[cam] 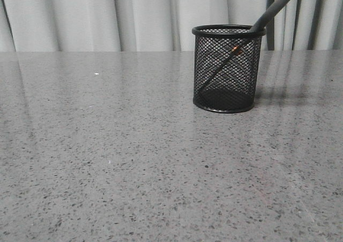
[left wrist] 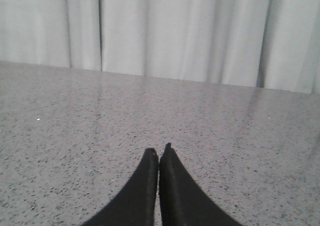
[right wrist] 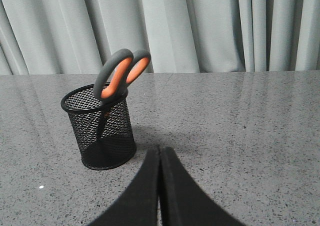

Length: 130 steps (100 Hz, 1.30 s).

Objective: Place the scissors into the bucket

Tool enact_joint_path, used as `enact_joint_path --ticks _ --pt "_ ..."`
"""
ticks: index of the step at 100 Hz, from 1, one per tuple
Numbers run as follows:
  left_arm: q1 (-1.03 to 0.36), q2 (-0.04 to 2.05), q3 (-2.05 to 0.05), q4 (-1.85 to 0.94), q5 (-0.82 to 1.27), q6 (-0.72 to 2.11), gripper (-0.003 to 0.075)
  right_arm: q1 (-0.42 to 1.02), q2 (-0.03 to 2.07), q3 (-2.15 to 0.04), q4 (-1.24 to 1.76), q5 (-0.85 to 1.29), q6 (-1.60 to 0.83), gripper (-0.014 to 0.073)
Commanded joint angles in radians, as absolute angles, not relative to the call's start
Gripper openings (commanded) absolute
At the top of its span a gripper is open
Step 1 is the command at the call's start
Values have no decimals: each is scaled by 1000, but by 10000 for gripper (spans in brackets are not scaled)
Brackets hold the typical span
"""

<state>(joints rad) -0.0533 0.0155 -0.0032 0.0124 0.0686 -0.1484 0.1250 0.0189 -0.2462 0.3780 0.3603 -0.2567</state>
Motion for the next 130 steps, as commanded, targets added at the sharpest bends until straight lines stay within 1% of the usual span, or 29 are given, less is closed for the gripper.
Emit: enact_joint_path --ticks 1,17,114,130 --pt "-23 -16 27 0 40 -146 -21 119 30 -272 386 289 -263 -65" --pt "2 -30 27 -10 86 -143 -21 119 28 -272 386 289 -263 -65" --pt "2 -30 26 -23 72 -143 -21 119 28 -272 386 289 -263 -66" --pt "2 -30 26 -21 72 -143 -21 119 28 -206 258 199 -261 -66"
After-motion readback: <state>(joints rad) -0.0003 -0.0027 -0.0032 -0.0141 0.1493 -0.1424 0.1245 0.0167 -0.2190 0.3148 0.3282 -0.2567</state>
